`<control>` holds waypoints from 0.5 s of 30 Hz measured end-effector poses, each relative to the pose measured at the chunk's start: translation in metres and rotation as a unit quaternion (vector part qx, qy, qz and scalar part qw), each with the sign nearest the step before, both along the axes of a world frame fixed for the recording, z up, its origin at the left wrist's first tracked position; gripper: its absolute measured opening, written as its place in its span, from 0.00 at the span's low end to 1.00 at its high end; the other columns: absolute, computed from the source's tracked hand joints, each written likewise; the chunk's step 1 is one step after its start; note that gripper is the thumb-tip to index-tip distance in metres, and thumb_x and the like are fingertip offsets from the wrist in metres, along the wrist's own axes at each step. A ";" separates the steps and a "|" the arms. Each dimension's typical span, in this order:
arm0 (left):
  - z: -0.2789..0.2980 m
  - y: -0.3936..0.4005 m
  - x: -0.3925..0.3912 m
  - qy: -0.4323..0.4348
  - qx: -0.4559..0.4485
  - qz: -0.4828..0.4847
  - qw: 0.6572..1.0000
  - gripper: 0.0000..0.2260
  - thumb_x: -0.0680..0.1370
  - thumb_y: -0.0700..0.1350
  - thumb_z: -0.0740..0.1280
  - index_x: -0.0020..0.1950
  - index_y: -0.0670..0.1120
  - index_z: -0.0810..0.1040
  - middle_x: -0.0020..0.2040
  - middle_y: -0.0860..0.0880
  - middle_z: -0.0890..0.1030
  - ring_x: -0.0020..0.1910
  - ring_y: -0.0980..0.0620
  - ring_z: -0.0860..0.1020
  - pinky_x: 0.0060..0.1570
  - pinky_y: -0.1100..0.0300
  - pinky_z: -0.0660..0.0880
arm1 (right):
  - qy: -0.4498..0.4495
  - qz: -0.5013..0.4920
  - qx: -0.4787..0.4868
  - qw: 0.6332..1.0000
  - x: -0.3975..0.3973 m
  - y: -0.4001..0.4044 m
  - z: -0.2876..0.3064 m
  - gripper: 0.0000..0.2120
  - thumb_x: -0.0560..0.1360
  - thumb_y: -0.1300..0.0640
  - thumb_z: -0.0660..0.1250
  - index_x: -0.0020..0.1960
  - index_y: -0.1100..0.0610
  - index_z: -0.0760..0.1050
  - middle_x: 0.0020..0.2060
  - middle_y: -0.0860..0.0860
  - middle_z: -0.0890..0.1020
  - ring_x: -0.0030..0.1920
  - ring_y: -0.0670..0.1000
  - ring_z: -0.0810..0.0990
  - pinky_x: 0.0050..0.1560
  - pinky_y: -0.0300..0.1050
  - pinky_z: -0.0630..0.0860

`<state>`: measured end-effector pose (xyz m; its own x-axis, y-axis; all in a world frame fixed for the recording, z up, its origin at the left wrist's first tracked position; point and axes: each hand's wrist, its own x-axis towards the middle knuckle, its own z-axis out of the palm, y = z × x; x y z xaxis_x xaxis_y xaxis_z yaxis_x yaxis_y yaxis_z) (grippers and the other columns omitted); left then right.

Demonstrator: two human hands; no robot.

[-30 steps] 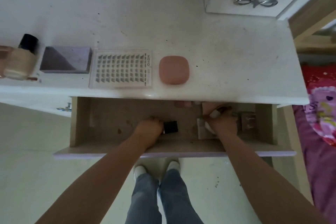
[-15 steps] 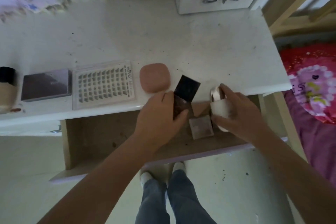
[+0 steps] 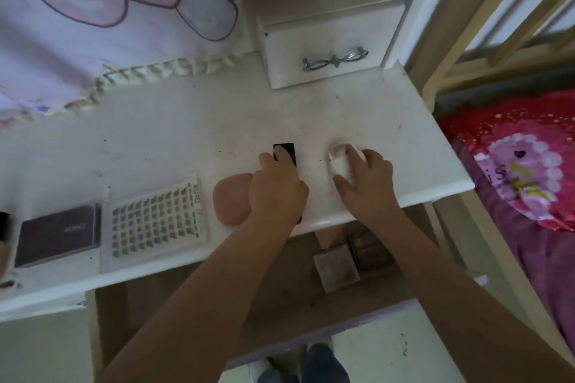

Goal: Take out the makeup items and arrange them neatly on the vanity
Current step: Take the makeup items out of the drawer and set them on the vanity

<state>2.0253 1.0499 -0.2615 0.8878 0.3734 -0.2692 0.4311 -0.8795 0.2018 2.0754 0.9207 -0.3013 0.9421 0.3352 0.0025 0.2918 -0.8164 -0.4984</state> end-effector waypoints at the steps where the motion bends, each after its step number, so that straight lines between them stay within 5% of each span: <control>1: 0.000 0.002 -0.002 -0.001 -0.010 0.004 1.000 0.26 0.78 0.49 0.61 0.71 0.40 0.56 0.60 0.40 0.67 0.48 0.45 0.75 0.39 0.59 0.70 | -0.013 0.000 0.017 1.000 -0.001 0.004 -0.002 0.27 0.71 0.51 0.53 0.62 0.67 0.72 0.52 0.71 0.76 0.47 0.70 0.75 0.48 0.57 0.73; 4: 0.000 0.004 -0.004 -0.008 -0.013 0.017 1.000 0.23 0.77 0.51 0.62 0.66 0.41 0.61 0.58 0.41 0.67 0.39 0.48 0.69 0.36 0.58 0.68 | -0.029 0.017 0.051 0.998 -0.004 0.013 -0.011 0.24 0.71 0.58 0.50 0.57 0.70 0.75 0.46 0.72 0.78 0.39 0.71 0.77 0.40 0.58 0.74; 11: 0.000 -0.001 -0.015 -0.025 0.024 0.019 0.999 0.29 0.78 0.58 0.57 0.72 0.42 0.57 0.63 0.41 0.66 0.49 0.44 0.75 0.37 0.59 0.67 | 0.022 0.015 0.053 0.998 -0.007 0.007 -0.005 0.34 0.72 0.46 0.42 0.69 0.65 0.65 0.62 0.66 0.72 0.61 0.65 0.71 0.62 0.53 0.64; 13: -0.006 -0.008 -0.033 -0.090 0.019 0.027 0.995 0.27 0.78 0.56 0.58 0.71 0.42 0.61 0.62 0.40 0.68 0.50 0.44 0.75 0.39 0.60 0.67 | 0.039 -0.002 0.077 0.996 -0.014 -0.007 0.006 0.30 0.74 0.47 0.47 0.69 0.64 0.64 0.64 0.64 0.71 0.63 0.61 0.69 0.64 0.49 0.62; 15: -0.014 -0.022 -0.060 -0.207 0.000 -0.041 0.978 0.20 0.76 0.53 0.59 0.62 0.40 0.70 0.50 0.40 0.77 0.40 0.47 0.78 0.33 0.64 0.67 | 0.037 -0.004 0.104 0.994 -0.031 -0.034 0.013 0.24 0.74 0.51 0.53 0.63 0.64 0.71 0.59 0.62 0.75 0.60 0.60 0.72 0.59 0.44 0.66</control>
